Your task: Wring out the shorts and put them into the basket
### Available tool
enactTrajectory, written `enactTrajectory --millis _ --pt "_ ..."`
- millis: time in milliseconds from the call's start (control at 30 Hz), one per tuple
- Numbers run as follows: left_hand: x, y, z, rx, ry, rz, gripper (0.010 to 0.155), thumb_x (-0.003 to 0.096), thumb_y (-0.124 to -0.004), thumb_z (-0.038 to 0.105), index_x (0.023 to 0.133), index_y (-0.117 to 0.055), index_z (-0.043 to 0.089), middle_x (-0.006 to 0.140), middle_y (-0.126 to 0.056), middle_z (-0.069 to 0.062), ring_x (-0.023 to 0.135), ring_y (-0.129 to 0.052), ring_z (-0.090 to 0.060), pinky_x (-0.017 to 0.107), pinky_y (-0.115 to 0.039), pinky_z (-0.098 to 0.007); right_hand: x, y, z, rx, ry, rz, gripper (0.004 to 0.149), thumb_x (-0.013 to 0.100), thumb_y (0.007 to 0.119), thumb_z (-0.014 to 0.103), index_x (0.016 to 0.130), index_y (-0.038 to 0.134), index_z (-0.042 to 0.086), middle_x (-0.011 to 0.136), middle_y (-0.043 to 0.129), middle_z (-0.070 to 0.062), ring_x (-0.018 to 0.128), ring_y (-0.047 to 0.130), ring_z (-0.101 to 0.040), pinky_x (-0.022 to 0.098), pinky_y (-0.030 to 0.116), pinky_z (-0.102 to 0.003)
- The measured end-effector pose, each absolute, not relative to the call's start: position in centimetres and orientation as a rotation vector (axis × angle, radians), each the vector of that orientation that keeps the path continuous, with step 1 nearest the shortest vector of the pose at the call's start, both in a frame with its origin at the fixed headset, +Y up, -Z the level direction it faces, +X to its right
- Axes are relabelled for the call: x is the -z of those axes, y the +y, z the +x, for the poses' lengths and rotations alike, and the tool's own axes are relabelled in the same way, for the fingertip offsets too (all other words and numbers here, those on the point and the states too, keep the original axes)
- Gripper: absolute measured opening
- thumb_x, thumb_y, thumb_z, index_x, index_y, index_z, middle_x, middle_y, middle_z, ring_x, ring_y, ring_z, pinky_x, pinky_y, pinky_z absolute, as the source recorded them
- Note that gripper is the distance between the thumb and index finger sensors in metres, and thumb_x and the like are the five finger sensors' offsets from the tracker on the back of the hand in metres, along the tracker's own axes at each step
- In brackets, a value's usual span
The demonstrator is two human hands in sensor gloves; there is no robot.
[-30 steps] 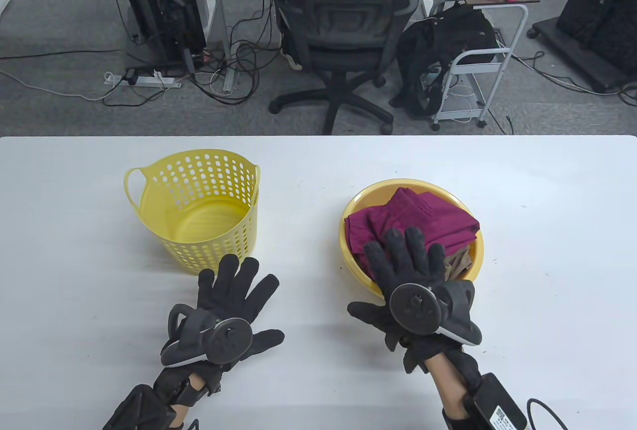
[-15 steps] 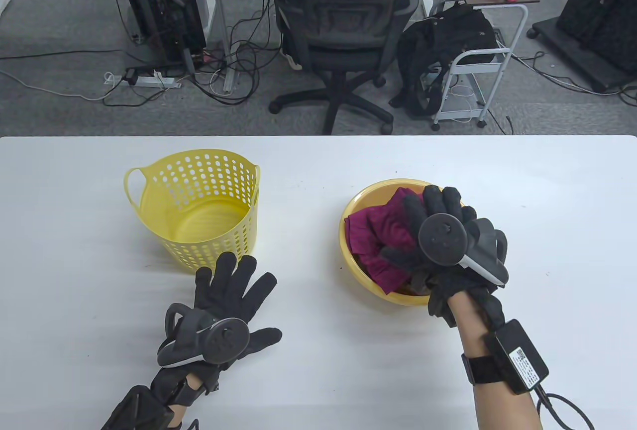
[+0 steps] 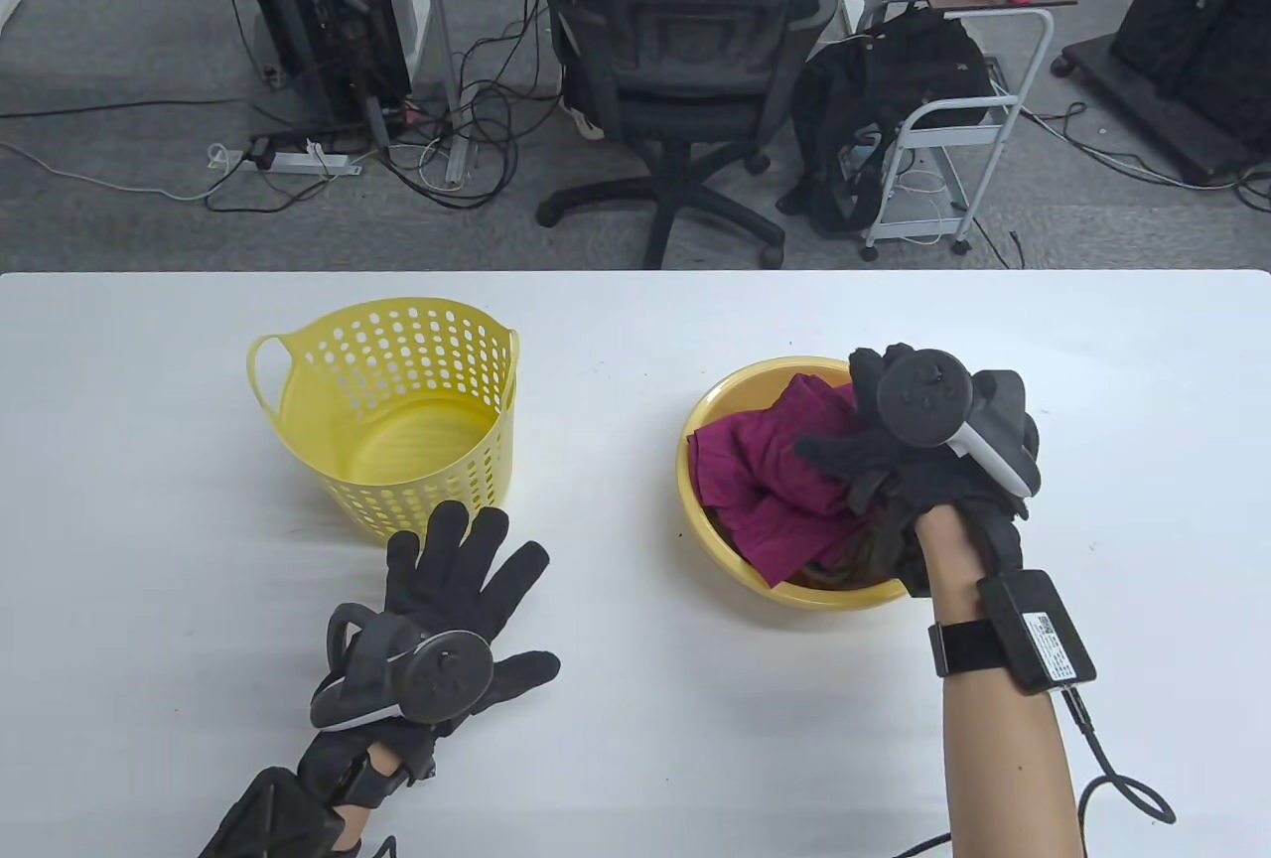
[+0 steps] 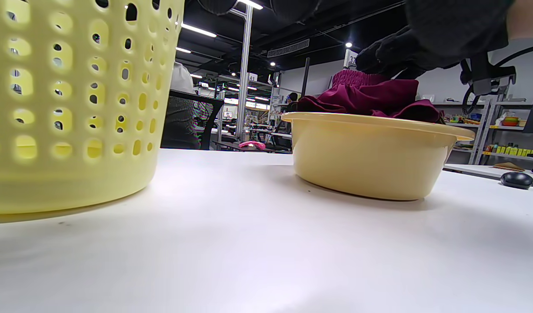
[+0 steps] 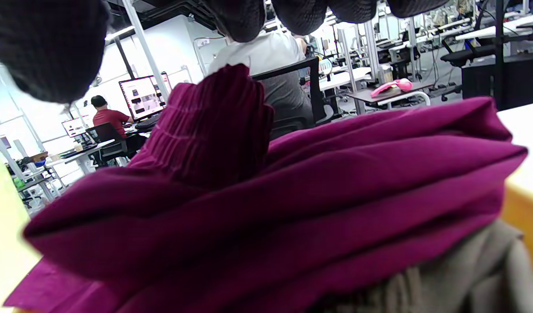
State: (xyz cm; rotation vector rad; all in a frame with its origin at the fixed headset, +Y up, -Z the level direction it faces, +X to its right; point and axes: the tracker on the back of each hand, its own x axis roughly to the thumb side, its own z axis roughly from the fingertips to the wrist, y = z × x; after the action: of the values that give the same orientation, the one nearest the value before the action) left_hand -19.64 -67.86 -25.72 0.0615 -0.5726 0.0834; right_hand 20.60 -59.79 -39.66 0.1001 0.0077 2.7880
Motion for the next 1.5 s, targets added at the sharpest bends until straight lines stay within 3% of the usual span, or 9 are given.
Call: enactTrajectory --millis 333,700,1133,1500 --pt "25.8 -67.7 -19.8 -0.087 -0.574 0.07 0.092 0.0479 -0.071 0.072 0.118 -0.036 0.024 0.127 -0.025 -0.028 0.111 -0.024 -0.067 0.064 -0.029 -0.085 41.3 -61.6 21.1 -2.758 0.087 0.025 0.102 0.043 0.077 0.073 0.111 0.045 0.005 0.112 0.04 -0.029 0.099 0.044 -0.056 0.069 0.053 -0.065" --pt "25.7 -67.7 -19.8 -0.083 -0.581 0.072 0.092 0.0478 -0.071 0.072 0.118 -0.035 0.025 0.127 -0.025 -0.028 0.111 -0.024 -0.067 0.064 -0.029 -0.085 41.6 -62.8 19.3 -2.793 0.114 0.105 0.094 0.044 0.079 0.07 0.109 0.051 0.007 0.112 0.043 -0.028 0.098 0.049 -0.055 0.069 0.054 -0.063" --pt "25.7 -67.8 -19.8 -0.082 -0.58 0.068 0.092 0.0478 -0.071 0.072 0.118 -0.035 0.025 0.127 -0.024 -0.028 0.111 -0.023 -0.067 0.064 -0.029 -0.085 40.3 -62.2 16.5 -2.813 -0.029 0.286 0.078 0.044 0.091 0.047 0.104 0.057 0.01 0.107 0.055 -0.024 0.095 0.062 -0.05 0.069 0.061 -0.057" --pt "25.7 -67.7 -19.8 -0.086 -0.577 0.071 0.092 0.0477 -0.071 0.072 0.118 -0.035 0.025 0.127 -0.024 -0.028 0.111 -0.024 -0.067 0.064 -0.029 -0.085 39.0 -61.1 15.8 -2.741 -0.091 0.353 0.069 0.046 0.093 0.037 0.102 0.058 0.016 0.099 0.073 -0.014 0.089 0.077 -0.042 0.066 0.07 -0.052"
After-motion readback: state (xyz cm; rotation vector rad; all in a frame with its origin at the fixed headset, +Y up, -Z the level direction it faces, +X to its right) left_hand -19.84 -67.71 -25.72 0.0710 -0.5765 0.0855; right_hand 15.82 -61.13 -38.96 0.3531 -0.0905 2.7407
